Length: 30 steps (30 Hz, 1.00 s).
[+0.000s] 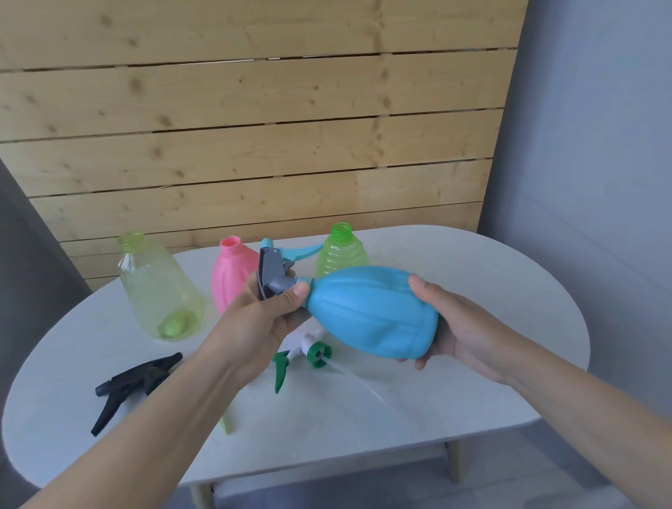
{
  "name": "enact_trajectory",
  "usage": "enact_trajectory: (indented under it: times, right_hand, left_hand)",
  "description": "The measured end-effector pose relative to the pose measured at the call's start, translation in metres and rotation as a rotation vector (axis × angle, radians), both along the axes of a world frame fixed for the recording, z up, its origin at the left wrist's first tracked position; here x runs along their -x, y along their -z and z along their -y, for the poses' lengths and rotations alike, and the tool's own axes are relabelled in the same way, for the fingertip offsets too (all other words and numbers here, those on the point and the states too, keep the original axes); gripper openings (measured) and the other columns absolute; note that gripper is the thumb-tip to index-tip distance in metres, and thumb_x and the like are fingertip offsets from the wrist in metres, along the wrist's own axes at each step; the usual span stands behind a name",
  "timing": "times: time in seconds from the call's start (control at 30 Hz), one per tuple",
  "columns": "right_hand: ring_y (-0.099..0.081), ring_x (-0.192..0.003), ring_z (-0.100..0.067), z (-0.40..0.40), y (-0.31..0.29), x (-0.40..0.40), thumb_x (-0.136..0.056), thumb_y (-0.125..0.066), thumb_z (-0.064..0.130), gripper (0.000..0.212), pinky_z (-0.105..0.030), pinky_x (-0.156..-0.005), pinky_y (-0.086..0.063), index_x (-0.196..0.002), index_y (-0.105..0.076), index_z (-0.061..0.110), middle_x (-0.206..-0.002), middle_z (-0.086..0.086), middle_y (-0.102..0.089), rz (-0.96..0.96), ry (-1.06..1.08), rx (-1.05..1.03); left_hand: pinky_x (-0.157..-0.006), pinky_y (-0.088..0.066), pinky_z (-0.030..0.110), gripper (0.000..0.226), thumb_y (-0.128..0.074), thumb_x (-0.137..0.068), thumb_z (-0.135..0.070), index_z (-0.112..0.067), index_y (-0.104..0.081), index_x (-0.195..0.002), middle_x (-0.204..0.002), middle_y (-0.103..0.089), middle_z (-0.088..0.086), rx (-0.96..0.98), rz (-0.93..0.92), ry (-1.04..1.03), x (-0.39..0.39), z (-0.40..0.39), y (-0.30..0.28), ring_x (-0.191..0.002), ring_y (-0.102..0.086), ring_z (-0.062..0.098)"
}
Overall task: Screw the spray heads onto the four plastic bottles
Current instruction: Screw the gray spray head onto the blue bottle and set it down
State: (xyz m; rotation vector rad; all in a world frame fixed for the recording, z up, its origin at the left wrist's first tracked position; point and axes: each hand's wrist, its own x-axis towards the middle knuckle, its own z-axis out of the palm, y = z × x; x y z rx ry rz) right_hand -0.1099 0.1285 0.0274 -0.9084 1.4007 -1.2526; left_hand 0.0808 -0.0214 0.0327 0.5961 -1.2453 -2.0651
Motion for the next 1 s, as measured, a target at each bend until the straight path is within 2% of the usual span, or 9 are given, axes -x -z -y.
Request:
enact_trajectory:
  times: [0.2,0.33,0.4,0.5,0.6,0.7,0.77,0.87,1.0]
  right_hand:
    - [-0.065,-0.075,-0.032,-0.009,-0.002,0.008,-0.069,-0.055,0.066,0.054,-0.034,-0.056,-0.054,-0.108,-0.067,0.031,-0.100,-0.018,-0.069,0.080,-0.023,-0.005]
    - [-0.063,-0.109,-0.029,-0.017,0.003,0.016,-0.079,-0.053,0.053,0.049,-0.044,-0.086,-0.054,-0.121,-0.057,0.028,-0.125,-0.006,-0.063,0.099,0.044,-0.043]
    - [-0.060,-0.113,-0.017,-0.022,0.005,0.018,-0.089,-0.050,0.043,0.035,-0.038,-0.097,-0.048,-0.123,-0.051,0.037,-0.127,0.003,-0.060,-0.102,0.105,-0.050]
    - [-0.049,-0.115,0.005,-0.027,0.002,0.019,-0.092,-0.049,0.038,0.029,-0.016,-0.094,-0.041,-0.118,-0.048,0.051,-0.123,0.024,-0.054,-0.476,0.202,0.057]
    - [-0.043,-0.124,0.000,-0.027,-0.002,0.024,-0.083,-0.060,0.044,0.045,-0.024,-0.104,-0.036,-0.127,-0.046,0.043,-0.133,0.019,-0.050,-0.729,0.258,0.164]
    - [-0.045,-0.124,-0.010,-0.021,-0.005,0.041,-0.072,-0.074,0.044,0.073,-0.032,-0.103,-0.039,-0.136,-0.038,0.035,-0.137,0.012,-0.048,-0.769,0.248,0.112]
    - [-0.049,-0.120,-0.011,-0.015,-0.005,0.052,-0.068,-0.079,0.039,0.084,-0.028,-0.098,-0.042,-0.139,-0.034,0.029,-0.135,0.010,-0.048,-0.720,0.225,0.069]
    - [-0.055,-0.105,-0.006,-0.002,-0.001,0.066,-0.066,-0.081,0.032,0.079,-0.015,-0.078,-0.043,-0.132,-0.038,0.027,-0.124,0.010,-0.053,-0.675,0.259,0.080]
    - [-0.053,-0.107,-0.016,0.018,0.014,0.076,-0.067,-0.081,0.029,0.075,-0.026,-0.079,-0.043,-0.128,-0.039,0.019,-0.121,0.002,-0.052,-0.668,0.412,0.086]
  left_hand:
    - [-0.075,-0.058,0.027,0.045,-0.066,-0.067,-0.007,-0.015,-0.056,-0.110,-0.103,-0.070,0.010,0.064,-0.015,0.005,0.010,-0.004,0.001,-0.096,-0.071,0.020]
    - [-0.079,-0.057,0.025,0.043,-0.069,-0.068,-0.012,-0.022,-0.060,-0.109,-0.097,-0.076,-0.001,0.149,-0.015,-0.016,0.024,-0.011,-0.003,-0.097,-0.071,0.015]
    - [-0.087,-0.056,0.030,0.039,-0.070,-0.075,-0.008,-0.025,-0.061,-0.109,-0.106,-0.073,0.003,0.212,0.041,-0.056,0.035,-0.018,-0.005,-0.102,-0.069,0.018]
    - [-0.090,-0.054,0.034,0.031,-0.069,-0.081,-0.002,-0.024,-0.061,-0.101,-0.103,-0.069,0.005,0.294,0.120,-0.137,0.057,-0.032,-0.007,-0.101,-0.067,0.022]
    - [-0.090,-0.053,0.031,0.028,-0.069,-0.081,-0.001,-0.023,-0.062,-0.098,-0.102,-0.069,0.000,0.345,0.125,-0.139,0.083,-0.042,-0.013,-0.098,-0.065,0.018]
    - [-0.078,-0.051,0.015,0.032,-0.069,-0.081,-0.003,-0.016,-0.062,-0.109,-0.106,-0.069,0.003,0.495,0.170,-0.081,0.108,-0.040,-0.025,-0.086,-0.066,0.000]
    - [-0.073,-0.049,0.009,0.037,-0.070,-0.080,-0.003,-0.017,-0.060,-0.113,-0.103,-0.070,0.001,0.584,0.193,-0.007,0.124,-0.038,-0.032,-0.082,-0.064,-0.005]
    - [-0.081,-0.050,0.018,0.035,-0.071,-0.080,-0.005,-0.027,-0.060,-0.105,-0.097,-0.069,-0.003,0.621,0.224,0.054,0.147,-0.035,-0.032,-0.089,-0.064,0.007]
    - [-0.090,-0.046,0.026,0.028,-0.064,-0.087,-0.012,-0.015,-0.060,-0.114,-0.116,-0.067,0.004,0.625,0.323,0.005,0.165,-0.029,-0.019,-0.109,-0.061,0.015]
